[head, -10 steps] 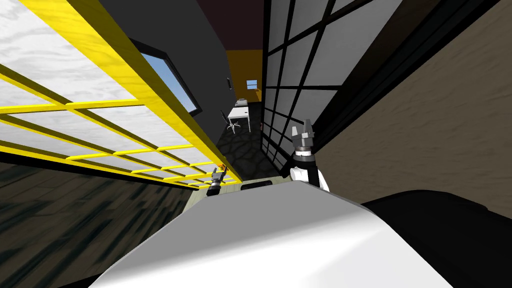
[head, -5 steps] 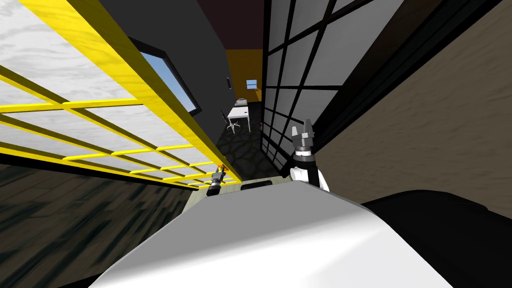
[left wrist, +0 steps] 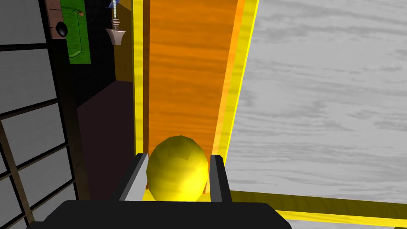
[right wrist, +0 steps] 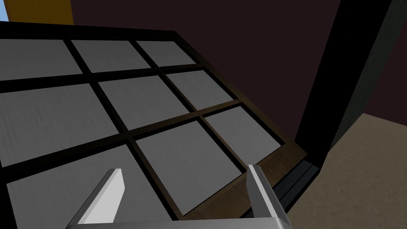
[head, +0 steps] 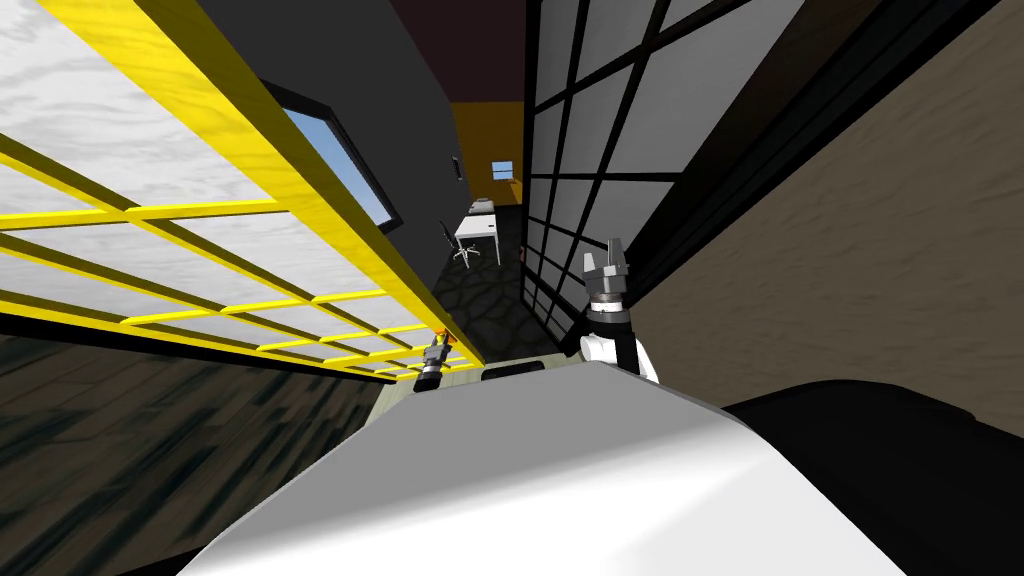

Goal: Push the door open

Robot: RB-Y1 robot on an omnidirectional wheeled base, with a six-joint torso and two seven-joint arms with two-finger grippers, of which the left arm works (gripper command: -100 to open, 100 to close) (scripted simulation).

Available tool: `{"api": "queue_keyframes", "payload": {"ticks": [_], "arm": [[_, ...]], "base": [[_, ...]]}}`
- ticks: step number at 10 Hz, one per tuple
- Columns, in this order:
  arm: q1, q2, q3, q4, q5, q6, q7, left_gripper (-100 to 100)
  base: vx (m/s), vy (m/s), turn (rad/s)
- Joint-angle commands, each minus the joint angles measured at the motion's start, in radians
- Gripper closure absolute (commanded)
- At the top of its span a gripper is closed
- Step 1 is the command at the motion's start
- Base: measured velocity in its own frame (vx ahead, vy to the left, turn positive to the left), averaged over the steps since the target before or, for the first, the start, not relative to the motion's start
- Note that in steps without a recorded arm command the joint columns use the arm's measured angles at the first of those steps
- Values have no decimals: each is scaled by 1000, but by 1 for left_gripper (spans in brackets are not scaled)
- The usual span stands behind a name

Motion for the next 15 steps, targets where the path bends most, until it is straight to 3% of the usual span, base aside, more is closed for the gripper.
{"api": "queue_keyframes", "payload": {"ticks": [1, 10, 11, 14, 15], "arm": [[-9, 0, 4, -1, 13, -2, 29, 100], [-23, -23, 17, 2, 98, -3, 239, 100], [-23, -23, 17, 2, 98, -3, 246, 100], [-29, -32, 23, 3, 135, -4, 335, 100], [-29, -32, 23, 3, 135, -4, 344, 100]], "base": [[41, 1, -23], [48, 12, -34], [39, 5, -12], [44, 14, -35], [39, 11, -14]]}}
